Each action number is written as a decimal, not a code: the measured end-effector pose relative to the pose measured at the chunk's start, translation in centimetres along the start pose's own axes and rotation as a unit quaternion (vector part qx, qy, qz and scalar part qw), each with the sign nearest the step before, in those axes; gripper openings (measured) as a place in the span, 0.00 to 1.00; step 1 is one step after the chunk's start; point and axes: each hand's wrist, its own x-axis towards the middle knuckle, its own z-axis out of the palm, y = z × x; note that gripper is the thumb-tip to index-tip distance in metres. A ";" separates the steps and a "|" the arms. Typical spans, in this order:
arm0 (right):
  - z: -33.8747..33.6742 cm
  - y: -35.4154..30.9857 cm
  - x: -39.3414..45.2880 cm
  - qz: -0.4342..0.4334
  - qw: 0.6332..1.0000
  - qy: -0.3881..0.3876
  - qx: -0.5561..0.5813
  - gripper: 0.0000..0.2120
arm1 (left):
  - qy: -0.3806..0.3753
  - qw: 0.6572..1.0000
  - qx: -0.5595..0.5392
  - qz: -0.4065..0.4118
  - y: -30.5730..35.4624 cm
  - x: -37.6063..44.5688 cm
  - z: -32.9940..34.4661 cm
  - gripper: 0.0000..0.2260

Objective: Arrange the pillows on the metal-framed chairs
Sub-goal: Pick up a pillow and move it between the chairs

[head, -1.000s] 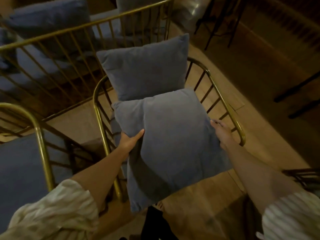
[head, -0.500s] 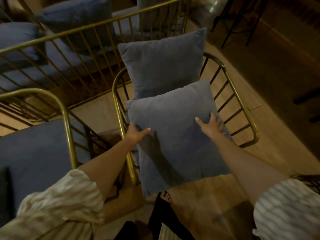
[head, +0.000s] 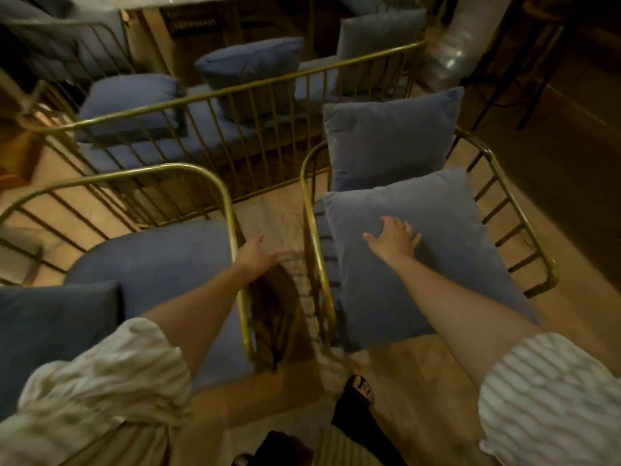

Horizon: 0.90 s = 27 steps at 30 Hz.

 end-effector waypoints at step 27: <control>33.3 -40.4 -23.6 -0.327 0.878 -0.347 -0.035 0.30 | 0.415 0.826 -0.018 -0.381 -43.5 -22.4 -24.8 0.32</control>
